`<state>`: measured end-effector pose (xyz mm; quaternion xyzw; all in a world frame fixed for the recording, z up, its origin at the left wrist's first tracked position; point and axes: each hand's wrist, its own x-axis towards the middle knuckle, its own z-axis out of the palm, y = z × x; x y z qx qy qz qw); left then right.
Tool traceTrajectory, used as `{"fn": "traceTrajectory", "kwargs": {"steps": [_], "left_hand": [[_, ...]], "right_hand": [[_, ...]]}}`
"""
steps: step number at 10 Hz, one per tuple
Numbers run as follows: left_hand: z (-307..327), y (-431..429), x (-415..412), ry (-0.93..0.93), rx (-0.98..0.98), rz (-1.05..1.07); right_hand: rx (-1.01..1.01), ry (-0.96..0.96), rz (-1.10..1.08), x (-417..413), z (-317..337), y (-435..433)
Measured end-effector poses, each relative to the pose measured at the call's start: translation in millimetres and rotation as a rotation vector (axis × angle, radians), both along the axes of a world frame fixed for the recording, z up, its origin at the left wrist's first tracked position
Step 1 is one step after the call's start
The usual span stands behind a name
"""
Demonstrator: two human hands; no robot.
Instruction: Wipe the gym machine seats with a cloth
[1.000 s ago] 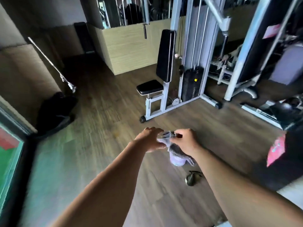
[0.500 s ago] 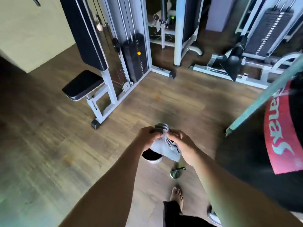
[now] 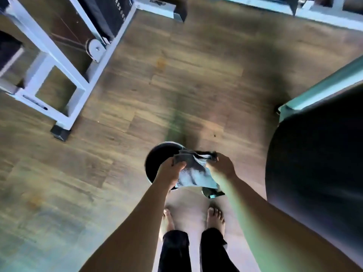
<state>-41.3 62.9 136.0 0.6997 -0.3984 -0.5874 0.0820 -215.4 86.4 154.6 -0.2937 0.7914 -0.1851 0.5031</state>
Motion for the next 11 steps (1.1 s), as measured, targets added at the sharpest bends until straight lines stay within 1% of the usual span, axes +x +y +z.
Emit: {"fn": "traceTrajectory", "kwargs": {"steps": [1, 2, 3, 4, 5, 6, 7, 8, 9, 10, 11], "left_hand": [[-88, -7, 10, 0.012, 0.092, 0.074], [-133, -8, 13, 0.001, 0.124, 0.108], [-184, -10, 9, -0.022, 0.156, 0.124], [-207, -12, 5, -0.095, 0.121, 0.082], [-226, -14, 0, -0.22, 0.061, -0.132], [-232, -16, 0, -0.295, 0.077, -0.246], [-219, -21, 6, -0.373, 0.095, -0.309], [-186, -23, 10, -0.38, 0.091, -0.298], [-117, -15, 19, -0.35, 0.089, -0.276], [-53, -8, 30, -0.308, 0.059, -0.238], [39, 28, 59, -0.278, -0.009, -0.171]], "right_hand": [[0.101, 0.074, 0.056, 5, -95, -18], [0.142, 0.105, 0.083, 7, -141, -24], [0.173, 0.105, 0.021, 8, -195, -24], [0.187, 0.1, -0.041, 11, -220, -21], [0.205, 0.109, -0.034, 17, -238, -17], [0.236, 0.112, -0.003, 20, -240, -17], [0.262, 0.142, 0.072, 17, -225, -22], [0.276, 0.166, 0.152, 14, -194, -24], [0.248, 0.194, 0.248, 12, -132, -20], [0.216, 0.199, 0.296, 14, -73, -18], [0.169, 0.27, 0.468, 22, 26, 15]]}}
